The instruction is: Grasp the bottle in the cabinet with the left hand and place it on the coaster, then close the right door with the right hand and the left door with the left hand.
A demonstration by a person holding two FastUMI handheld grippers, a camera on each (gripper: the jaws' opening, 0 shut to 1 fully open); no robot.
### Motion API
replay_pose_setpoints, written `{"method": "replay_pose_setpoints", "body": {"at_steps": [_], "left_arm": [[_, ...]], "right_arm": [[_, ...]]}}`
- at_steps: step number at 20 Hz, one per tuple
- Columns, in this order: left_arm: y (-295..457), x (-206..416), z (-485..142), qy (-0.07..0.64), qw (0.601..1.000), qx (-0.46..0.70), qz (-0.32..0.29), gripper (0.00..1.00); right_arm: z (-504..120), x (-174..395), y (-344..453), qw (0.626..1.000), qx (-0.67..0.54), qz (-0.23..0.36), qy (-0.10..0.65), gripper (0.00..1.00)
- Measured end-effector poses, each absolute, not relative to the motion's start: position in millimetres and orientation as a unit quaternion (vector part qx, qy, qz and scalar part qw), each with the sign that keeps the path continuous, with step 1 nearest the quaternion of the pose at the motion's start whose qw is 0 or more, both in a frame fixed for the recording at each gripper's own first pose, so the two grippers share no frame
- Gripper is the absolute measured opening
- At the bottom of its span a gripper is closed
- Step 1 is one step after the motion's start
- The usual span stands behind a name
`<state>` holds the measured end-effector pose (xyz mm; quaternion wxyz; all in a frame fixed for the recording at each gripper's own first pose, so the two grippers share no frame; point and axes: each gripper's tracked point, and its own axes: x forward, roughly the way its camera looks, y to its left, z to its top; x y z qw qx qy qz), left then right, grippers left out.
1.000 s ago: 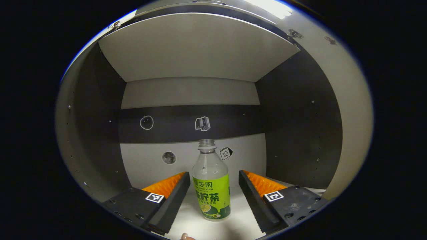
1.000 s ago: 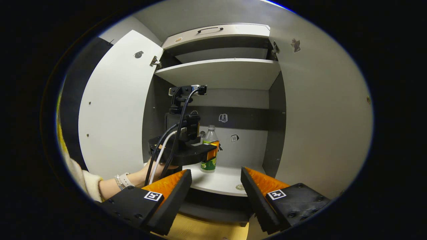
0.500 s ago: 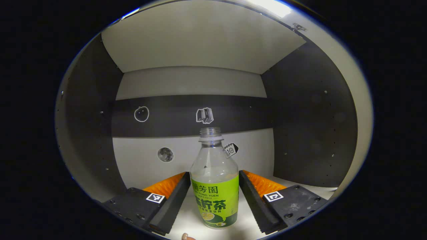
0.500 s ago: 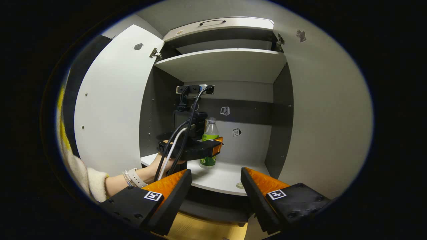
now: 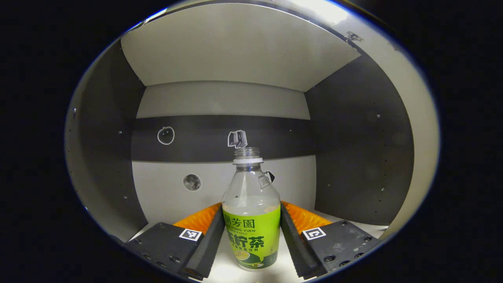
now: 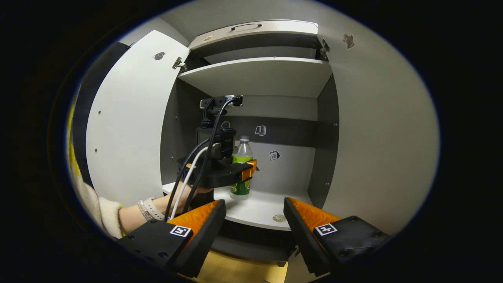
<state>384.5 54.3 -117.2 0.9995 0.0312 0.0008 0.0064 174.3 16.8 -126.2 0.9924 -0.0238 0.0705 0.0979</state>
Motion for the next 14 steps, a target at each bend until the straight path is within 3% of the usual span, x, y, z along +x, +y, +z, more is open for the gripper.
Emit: {"method": "replay_pose_setpoints", "body": {"at_steps": [7, 14], "left_arm": [[49, 293, -84, -0.008, 1.000, 0.006, 0.011, 0.78], [30, 165, -60, -0.013, 1.000, 0.008, -0.013, 0.80]], "right_arm": [[-98, 143, 5, 0.996, -0.019, 0.072, 0.046, 0.98], [-63, 66, 2, 0.999, -0.027, 0.026, 0.024, 0.98]]}}
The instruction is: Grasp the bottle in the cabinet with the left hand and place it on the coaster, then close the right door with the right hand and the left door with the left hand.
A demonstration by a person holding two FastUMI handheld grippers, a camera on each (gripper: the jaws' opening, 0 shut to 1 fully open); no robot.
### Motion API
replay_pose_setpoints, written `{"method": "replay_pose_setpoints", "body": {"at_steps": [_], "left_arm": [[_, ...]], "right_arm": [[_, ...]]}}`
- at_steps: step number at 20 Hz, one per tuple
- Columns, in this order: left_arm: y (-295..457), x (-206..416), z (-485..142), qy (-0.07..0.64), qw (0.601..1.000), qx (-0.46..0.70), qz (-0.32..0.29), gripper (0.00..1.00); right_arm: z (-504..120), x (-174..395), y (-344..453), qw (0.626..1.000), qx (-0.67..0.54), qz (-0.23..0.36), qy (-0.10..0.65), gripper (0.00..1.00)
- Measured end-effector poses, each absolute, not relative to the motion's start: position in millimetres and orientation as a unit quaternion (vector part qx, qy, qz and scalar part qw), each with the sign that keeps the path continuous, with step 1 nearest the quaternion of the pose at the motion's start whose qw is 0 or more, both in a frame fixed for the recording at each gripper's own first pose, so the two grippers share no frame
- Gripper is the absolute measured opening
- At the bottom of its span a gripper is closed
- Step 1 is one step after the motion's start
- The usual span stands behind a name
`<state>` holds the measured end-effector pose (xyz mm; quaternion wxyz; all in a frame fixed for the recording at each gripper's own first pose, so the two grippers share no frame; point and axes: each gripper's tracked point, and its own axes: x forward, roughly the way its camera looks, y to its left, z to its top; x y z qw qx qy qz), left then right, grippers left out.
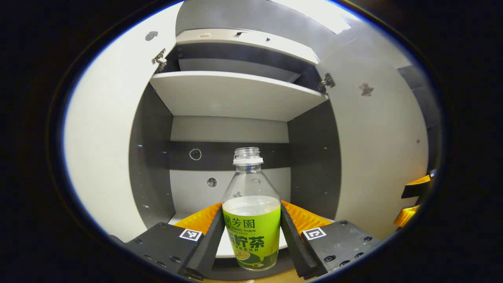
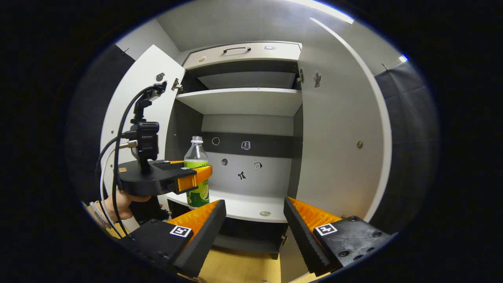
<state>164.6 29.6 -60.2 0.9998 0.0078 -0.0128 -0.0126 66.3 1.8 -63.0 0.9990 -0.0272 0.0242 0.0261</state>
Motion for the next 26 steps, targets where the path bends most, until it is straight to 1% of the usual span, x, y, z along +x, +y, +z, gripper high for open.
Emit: {"method": "replay_pose_setpoints", "body": {"at_steps": [5, 10, 12, 18, 23, 26], "left_arm": [[17, 87, -78, 0.005, 0.999, 0.025, -0.031, 0.78], [13, 29, -109, 0.030, 0.999, 0.026, -0.029, 0.78], [14, 15, -118, 0.028, 0.999, 0.018, -0.013, 0.78], [6, -22, -173, 0.041, 0.997, -0.003, 0.066, 0.79], [-14, -38, -241, 0.055, 0.993, -0.012, 0.101, 0.79], [-26, -36, -269, 0.042, 0.993, -0.009, 0.112, 0.79]], "right_arm": [[-45, 22, 12, 0.998, -0.054, 0.010, 0.010, 0.98], [-35, 8, 25, 0.999, -0.041, 0.030, 0.007, 0.98], [-34, 4, 28, 0.998, -0.040, 0.046, 0.007, 0.98], [-54, -9, 16, 0.993, -0.044, 0.106, 0.026, 0.98], [-78, -11, -10, 0.990, -0.045, 0.128, 0.023, 0.98], [-105, -8, -30, 0.991, -0.048, 0.121, 0.034, 0.98]]}}
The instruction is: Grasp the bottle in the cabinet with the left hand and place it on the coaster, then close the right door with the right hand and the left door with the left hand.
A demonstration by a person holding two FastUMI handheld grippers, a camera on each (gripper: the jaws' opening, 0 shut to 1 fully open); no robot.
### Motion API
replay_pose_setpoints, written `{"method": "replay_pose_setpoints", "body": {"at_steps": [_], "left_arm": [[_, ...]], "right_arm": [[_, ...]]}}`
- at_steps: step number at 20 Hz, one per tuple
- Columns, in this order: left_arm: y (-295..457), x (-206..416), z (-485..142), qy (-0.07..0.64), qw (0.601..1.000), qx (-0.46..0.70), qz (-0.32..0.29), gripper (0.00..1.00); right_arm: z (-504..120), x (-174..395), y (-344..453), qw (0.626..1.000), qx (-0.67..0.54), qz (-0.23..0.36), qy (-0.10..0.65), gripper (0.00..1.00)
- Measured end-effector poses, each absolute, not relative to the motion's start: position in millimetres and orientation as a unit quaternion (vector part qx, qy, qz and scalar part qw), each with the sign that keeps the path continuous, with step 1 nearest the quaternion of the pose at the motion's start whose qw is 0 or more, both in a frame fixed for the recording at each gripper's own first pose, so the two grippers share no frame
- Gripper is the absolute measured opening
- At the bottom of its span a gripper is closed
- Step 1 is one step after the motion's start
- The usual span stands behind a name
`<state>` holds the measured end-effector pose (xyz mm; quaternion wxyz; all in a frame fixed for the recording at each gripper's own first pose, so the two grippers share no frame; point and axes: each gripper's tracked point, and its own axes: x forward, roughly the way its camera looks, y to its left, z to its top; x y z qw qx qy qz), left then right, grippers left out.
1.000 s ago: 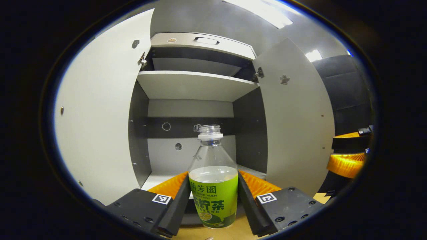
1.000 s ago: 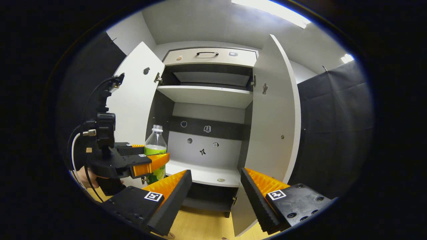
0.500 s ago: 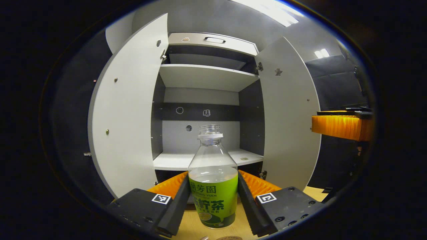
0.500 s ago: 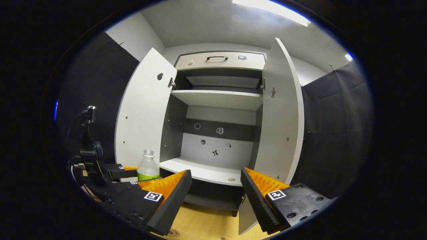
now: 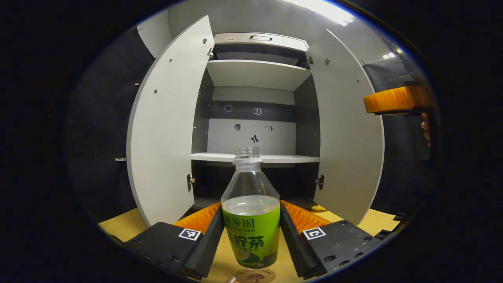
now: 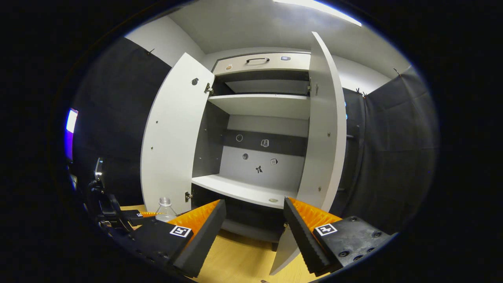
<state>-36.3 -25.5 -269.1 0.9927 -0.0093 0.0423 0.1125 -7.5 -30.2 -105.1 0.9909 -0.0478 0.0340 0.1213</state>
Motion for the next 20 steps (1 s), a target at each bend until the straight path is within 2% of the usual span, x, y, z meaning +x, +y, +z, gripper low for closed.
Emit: {"method": "replay_pose_setpoints", "body": {"at_steps": [11, 20], "left_arm": [[-37, -37, -364, 0.039, 0.990, 0.022, 0.136, 0.79], [-35, -46, -393, 0.057, 0.988, 0.024, 0.140, 0.79]], "right_arm": [[-205, -25, -77, 0.990, -0.028, 0.091, 0.101, 0.98], [-213, -35, -71, 0.988, -0.038, 0.105, 0.104, 0.98]]}}
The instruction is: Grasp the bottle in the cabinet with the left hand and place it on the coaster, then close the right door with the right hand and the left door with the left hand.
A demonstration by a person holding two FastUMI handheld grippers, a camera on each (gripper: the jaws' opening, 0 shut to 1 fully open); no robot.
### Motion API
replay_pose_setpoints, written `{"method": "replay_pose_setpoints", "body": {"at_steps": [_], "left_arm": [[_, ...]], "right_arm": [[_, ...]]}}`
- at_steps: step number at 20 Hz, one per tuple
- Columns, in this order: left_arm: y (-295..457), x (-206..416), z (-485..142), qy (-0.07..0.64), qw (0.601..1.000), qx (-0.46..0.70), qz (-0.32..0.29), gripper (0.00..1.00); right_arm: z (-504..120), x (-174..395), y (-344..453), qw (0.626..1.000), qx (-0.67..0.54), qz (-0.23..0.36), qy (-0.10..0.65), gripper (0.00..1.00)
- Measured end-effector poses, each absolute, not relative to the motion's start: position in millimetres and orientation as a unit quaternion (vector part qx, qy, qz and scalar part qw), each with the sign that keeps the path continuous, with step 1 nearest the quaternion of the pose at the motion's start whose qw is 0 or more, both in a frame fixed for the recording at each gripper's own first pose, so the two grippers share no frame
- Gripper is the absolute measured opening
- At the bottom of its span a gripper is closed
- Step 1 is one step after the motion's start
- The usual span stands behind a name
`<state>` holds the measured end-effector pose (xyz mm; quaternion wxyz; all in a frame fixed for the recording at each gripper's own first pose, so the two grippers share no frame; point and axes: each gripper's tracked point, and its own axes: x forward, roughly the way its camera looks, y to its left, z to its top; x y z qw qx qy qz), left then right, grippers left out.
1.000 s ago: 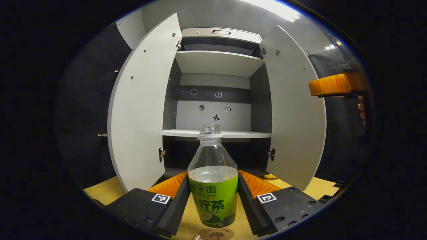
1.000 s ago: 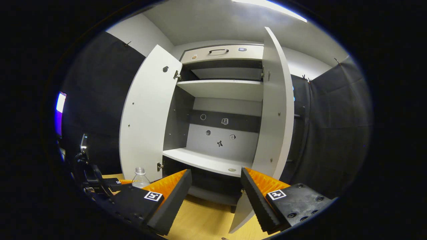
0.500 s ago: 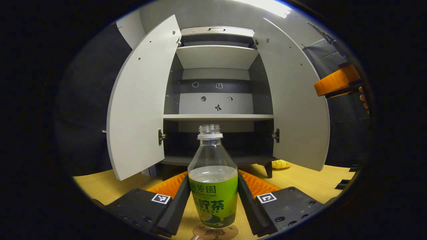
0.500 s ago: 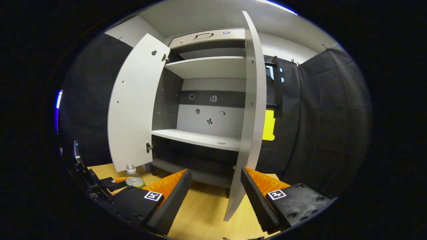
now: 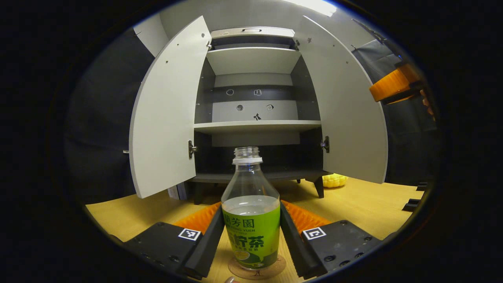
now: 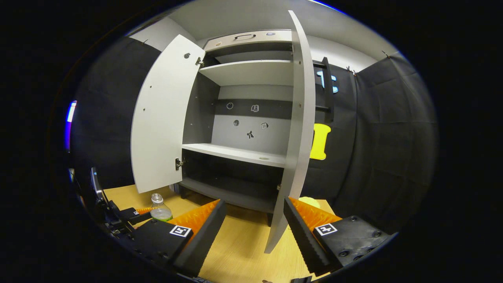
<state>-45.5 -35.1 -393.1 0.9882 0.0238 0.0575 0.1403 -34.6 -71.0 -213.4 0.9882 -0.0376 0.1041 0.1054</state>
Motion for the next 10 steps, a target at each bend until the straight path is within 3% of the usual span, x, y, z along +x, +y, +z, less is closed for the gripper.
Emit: {"method": "replay_pose_setpoints", "body": {"at_steps": [10], "left_arm": [[-40, -54, -414, 0.075, 0.989, 0.027, 0.127, 0.81]], "right_arm": [[-223, -34, -61, 0.986, -0.039, 0.116, 0.116, 0.98]]}}
